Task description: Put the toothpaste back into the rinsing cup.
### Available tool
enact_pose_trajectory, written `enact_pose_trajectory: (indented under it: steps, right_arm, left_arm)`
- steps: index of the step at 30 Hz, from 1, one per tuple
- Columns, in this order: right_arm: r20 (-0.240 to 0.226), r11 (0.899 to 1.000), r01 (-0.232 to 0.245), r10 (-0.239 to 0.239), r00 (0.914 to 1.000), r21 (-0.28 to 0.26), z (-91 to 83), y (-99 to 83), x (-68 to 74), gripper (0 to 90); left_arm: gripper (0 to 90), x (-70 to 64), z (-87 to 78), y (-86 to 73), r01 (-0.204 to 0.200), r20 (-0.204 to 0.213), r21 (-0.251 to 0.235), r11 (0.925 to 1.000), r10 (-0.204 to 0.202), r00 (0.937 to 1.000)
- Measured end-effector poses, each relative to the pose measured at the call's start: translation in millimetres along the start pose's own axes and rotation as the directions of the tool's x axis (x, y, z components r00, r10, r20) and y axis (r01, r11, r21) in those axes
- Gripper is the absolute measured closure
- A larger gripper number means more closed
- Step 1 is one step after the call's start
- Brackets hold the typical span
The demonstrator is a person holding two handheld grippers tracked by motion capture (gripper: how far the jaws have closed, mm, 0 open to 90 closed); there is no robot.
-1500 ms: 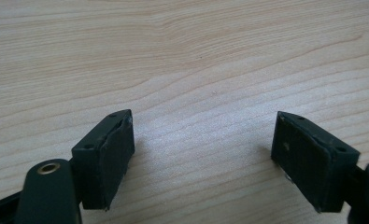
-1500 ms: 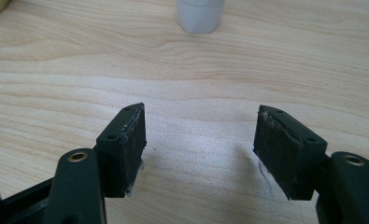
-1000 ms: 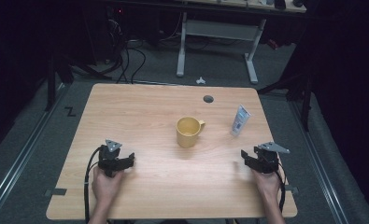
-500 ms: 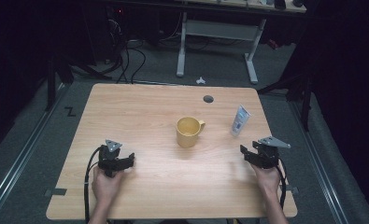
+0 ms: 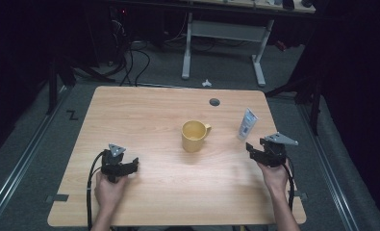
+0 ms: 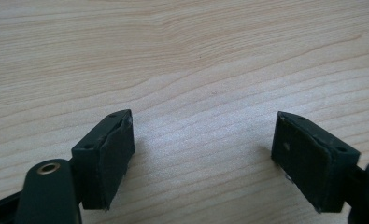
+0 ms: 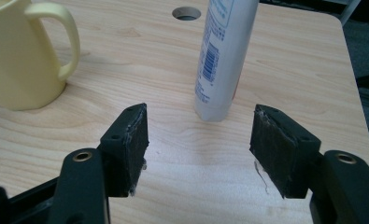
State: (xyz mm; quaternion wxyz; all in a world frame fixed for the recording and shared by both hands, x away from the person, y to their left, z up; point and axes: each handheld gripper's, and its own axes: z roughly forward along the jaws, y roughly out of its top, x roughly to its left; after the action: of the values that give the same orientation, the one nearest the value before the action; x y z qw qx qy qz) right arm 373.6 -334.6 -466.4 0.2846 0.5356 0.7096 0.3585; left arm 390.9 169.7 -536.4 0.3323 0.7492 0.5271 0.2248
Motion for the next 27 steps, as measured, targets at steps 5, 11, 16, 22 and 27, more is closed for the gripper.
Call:
enact_pose_trajectory:
  steps: [5,11,16,22,27]
  right_arm:
    - [-0.012,1.0,-0.009,0.008,0.9999,-0.01,2.5,6.6,-0.7,36.6]
    - [0.0,1.0,0.0,0.0,1.0,-0.024,3.0,14.5,-0.2,36.7]
    - [0.002,1.0,-0.022,0.022,0.9998,-0.021,7.6,18.4,-6.3,36.7]
    - [-0.001,0.999,-0.033,0.033,0.9995,-0.026,12.5,26.0,-9.0,37.0]
    - [-0.005,0.999,-0.034,0.034,0.9994,-0.019,19.4,31.5,-10.9,37.4]
  left_arm:
    - [21.6,0.0,0.0,0.0,0.0,0.0,0.0,1.0,0.0,1.0]
    - [21.5,-0.1,0.0,0.0,0.0,0.0,0.0,1.0,0.0,1.0]
    - [21.6,-0.2,0.1,0.0,0.0,-0.001,-0.001,1.0,0.0,1.0]
    - [21.6,-0.2,0.1,0.0,0.0,-0.001,-0.001,1.0,0.0,1.0]
    - [21.6,-0.1,0.1,0.0,0.0,-0.002,-0.001,1.0,0.0,1.0]
